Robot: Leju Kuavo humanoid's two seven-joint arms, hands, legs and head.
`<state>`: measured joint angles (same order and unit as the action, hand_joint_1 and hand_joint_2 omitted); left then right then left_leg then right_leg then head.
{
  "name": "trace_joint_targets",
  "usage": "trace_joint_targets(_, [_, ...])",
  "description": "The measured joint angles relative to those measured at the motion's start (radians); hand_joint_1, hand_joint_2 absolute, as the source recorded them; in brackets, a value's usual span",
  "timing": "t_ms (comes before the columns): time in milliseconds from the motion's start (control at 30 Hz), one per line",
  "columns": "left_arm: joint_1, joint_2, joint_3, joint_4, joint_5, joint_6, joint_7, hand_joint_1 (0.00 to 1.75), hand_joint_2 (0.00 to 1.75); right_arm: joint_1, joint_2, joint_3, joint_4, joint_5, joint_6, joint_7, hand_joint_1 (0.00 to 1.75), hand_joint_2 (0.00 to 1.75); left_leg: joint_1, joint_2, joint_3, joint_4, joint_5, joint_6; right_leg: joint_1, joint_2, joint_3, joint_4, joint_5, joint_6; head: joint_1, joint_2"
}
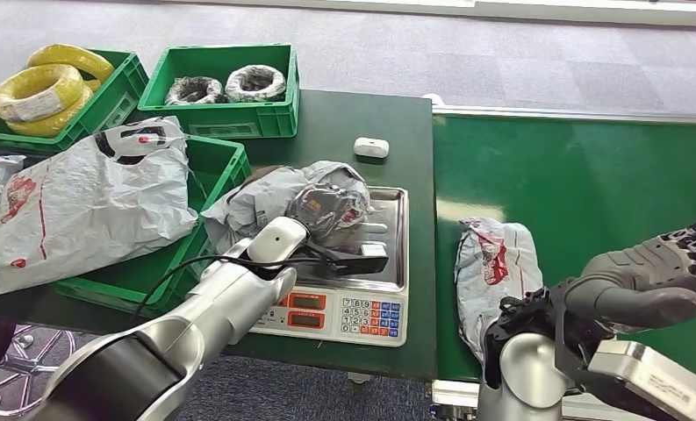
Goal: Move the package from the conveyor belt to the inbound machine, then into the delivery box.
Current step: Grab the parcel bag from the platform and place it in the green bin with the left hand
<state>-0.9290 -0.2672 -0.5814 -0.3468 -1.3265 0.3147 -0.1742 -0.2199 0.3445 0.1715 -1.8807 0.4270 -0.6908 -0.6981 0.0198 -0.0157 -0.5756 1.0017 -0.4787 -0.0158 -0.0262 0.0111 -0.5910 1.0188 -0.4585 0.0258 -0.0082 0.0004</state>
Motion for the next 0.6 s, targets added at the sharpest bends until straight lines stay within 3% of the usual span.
trace_joint_targets(133, [-0.002,-0.010,0.172,-0.098,0.367,0.063,-0.203,1.64,1.75,0.012,0.002,-0.002,-0.005,-0.005,0.000,0.000,0.00,0.00,0.000,0.001,-0.002,0.000,0.000,0.000,0.000,0.001,-0.002,0.000,0.000,0.000,0.000,0.000])
trace_joint_targets(200, [-0.009,-0.014,0.276,-0.174,0.514,0.058,-0.257,1.64,1.75,0.016,0.003,-0.004,-0.008,-0.007,0.000,0.000,0.00,0.00,0.000,0.002,-0.002,0.000,0.000,0.000,0.000,0.002,-0.002,0.000,0.000,0.000,0.000,0.000])
trace_joint_targets(333, [-0.020,-0.012,0.418,-0.304,0.599,0.042,-0.267,1.64,1.75,0.019,0.003,-0.011,-0.011,-0.009,0.000,0.000,0.00,0.00,0.000,0.004,-0.002,0.000,0.000,0.000,0.000,0.004,-0.003,0.000,0.000,0.000,0.000,0.000])
trace_joint_targets(600, [-0.015,-0.001,0.549,-0.431,0.716,0.106,-0.280,1.59,1.75,0.021,0.003,-0.019,-0.015,-0.011,0.000,0.000,0.00,0.00,0.000,0.004,-0.003,0.000,0.000,0.000,0.000,0.004,-0.004,0.001,0.000,0.000,0.000,0.000])
